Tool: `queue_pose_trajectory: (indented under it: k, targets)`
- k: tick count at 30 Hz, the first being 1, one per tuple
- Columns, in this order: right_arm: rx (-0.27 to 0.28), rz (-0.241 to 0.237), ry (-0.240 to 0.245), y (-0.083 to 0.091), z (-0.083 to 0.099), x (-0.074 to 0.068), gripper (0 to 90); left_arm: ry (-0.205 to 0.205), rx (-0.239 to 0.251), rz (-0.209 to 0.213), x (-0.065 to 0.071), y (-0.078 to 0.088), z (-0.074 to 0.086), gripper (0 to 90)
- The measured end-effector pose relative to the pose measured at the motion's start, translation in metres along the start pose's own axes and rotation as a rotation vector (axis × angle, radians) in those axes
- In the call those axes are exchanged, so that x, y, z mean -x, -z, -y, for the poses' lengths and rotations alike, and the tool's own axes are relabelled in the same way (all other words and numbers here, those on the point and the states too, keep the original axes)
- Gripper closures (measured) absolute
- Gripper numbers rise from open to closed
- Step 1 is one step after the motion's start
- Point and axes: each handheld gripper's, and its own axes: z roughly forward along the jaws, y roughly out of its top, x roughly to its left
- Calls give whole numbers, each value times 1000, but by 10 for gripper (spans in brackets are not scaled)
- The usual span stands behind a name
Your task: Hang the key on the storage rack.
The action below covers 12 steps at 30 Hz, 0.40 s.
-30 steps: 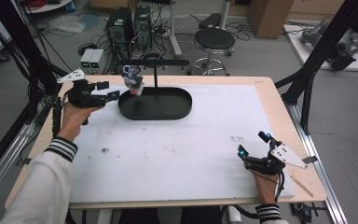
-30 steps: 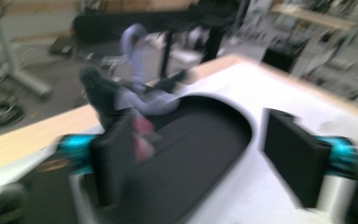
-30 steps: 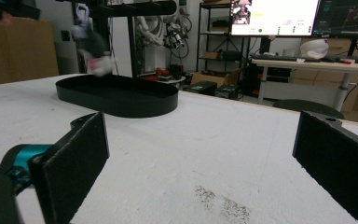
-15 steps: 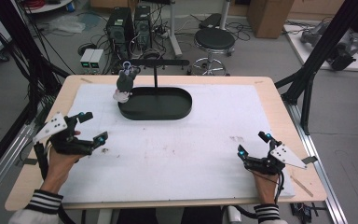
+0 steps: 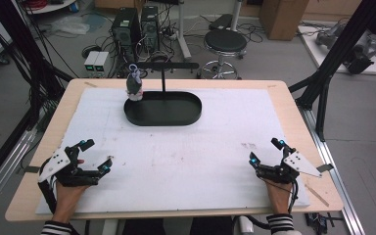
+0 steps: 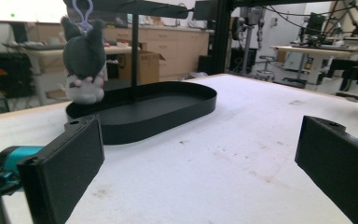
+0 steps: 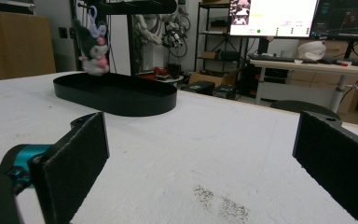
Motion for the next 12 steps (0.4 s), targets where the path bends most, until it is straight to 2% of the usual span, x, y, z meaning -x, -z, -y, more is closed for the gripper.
queue_pose_trajectory:
  k: [2,4,8,12]
  targets:
    - [0,-1,0,0,0,0,26,-12,-5,-9,1,1,6,17]
    - [-5,0,-2,0,0,0,26,-21,19,-12,2,3,6,17]
    - [-5,-3,3,0,0,0,26,-17,29,-37,2,4,7,17]
    - [-11,-3,3,0,0,-1,26,-11,28,-38,2,4,7,17]
